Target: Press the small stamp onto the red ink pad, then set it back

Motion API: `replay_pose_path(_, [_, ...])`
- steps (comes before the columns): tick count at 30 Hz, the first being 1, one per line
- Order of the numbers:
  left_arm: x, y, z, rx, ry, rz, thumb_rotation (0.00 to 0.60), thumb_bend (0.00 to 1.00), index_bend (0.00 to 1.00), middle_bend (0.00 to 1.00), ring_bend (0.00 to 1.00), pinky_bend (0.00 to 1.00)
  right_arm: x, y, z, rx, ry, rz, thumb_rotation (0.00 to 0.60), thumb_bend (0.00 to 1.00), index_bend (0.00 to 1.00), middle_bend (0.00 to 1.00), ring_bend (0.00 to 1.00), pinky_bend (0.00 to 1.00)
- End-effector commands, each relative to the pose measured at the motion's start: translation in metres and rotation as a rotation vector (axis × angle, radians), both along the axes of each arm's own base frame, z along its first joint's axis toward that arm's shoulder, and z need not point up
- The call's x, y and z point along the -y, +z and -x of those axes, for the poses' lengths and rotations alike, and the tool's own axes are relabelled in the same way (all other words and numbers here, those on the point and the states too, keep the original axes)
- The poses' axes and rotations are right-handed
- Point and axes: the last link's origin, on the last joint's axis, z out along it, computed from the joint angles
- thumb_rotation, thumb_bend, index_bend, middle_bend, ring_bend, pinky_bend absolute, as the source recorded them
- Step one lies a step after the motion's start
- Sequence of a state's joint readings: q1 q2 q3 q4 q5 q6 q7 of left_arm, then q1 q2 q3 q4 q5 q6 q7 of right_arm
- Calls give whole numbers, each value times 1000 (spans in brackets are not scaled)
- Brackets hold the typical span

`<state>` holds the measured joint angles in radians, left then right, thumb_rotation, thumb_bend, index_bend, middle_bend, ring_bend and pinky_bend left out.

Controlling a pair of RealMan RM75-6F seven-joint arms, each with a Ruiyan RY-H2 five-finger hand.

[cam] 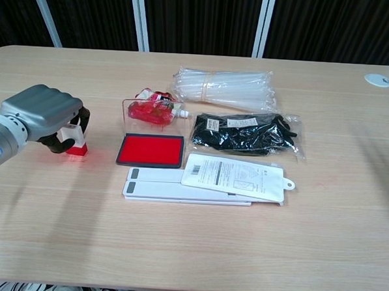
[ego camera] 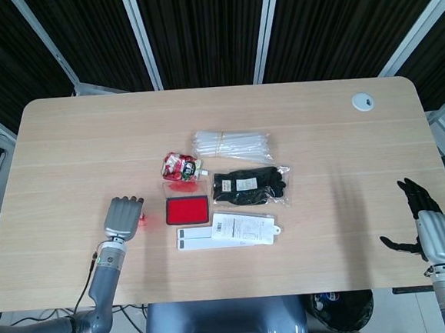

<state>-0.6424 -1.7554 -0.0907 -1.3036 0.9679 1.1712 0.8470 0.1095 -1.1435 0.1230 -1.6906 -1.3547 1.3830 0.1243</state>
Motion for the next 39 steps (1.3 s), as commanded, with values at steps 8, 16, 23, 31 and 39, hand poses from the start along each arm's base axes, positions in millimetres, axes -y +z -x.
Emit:
replay_pose_path(8, [1,0,0,-4,-5,2,600,387,593,593,456,565,0,0,0,-2,1,0,600,82,0,0,0,156])
replay_pose_path(16, [2,-1,2,-18,1,5,600,369,574,572,440,550,0,0,0,0,0,0,600,82,0,0,0,156])
replay_pose_path(23, [2,-1,2,-24,3,5,600,360,557,555,424,545,0,0,0,-1,1,2,600,83,0,0,0,156])
replay_pose_path(31, [3,0,2,-35,10,10,600,316,496,488,371,506,0,0,0,0,-2,4,600,93,0,0,0,156])
replay_pose_path(39, [2,1,3,-50,14,15,600,274,418,387,314,461,0,0,0,0,-4,13,600,116,0,0,0,156])
